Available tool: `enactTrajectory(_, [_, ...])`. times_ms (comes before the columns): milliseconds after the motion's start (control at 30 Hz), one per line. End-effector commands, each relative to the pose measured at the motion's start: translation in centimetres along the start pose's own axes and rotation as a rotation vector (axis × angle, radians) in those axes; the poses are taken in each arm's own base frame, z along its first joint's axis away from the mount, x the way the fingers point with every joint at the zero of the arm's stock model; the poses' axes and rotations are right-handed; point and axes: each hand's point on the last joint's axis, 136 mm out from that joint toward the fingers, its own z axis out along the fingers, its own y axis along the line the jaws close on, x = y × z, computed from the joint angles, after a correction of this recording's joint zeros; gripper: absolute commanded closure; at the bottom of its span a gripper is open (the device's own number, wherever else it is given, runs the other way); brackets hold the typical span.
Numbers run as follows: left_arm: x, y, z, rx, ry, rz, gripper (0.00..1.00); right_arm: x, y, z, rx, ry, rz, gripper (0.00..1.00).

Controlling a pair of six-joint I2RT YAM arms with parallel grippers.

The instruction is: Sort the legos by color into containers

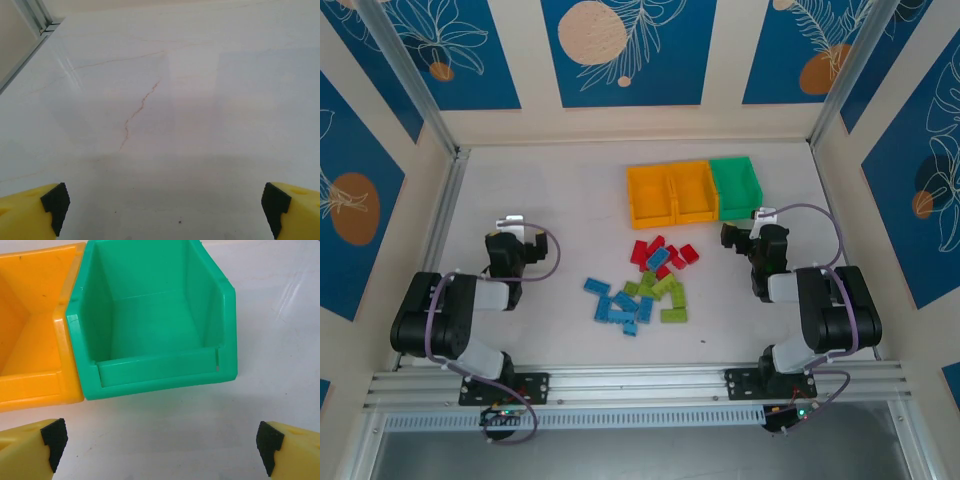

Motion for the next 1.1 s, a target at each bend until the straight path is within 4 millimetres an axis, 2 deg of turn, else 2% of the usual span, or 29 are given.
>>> enactTrajectory(0, [-1.6,-0.2,0.3,-0.005,-0.047,0.013,0.0,-1.7,0.0,0.2,0.012,-0.056,0.012,0.01])
enactTrajectory(567, [-1.6,-0.2,0.3,-0.005,-0.047,0.013,0.0,-1.6,0.0,0.2,-0.007,-0.055,0.02,0.0])
enactTrajectory(633, [-1.6,-0.2,0.2,-0.003,-0.05,0.013,0.0,-2.1,-0.2,0.1,0.018,-0.067,0.02,0.02])
enactTrajectory(667, [-1.6,-0.3,0.2,0.004,-0.053,0.015,0.02,-2.0,0.0,-0.2,0.019,-0.053,0.01,0.06])
enactTrajectory(733, [-2.0,-1.3,0.1,0.06,-0.045,0.039,0.01,-2.9,1.1,-1.1,0.013,-0.121,-0.06,0.09])
enactTrajectory(800, [-3.1,-1.8,-0.5,0.097,-0.028,0.059,0.01,-4.7,1.7,-2.5,0.114,-0.09,-0.074,0.04])
enactTrajectory(867, [-4.4,-1.4,-1.7,0.084,-0.01,0.049,0.0,-5.4,1.4,-4.2,0.116,0.05,0.085,0.04])
enactTrajectory(933, [-6.4,-1.8,-3.4,0.129,-0.047,0.039,0.0,-5.7,1.0,-6.2,0.138,0.153,0.259,0.04])
enactTrajectory(1067, [-10.2,-4.5,-7.3,0.311,-0.052,0.037,0.0,-5.1,3.4,-9.4,0.048,0.398,0.385,0.05])
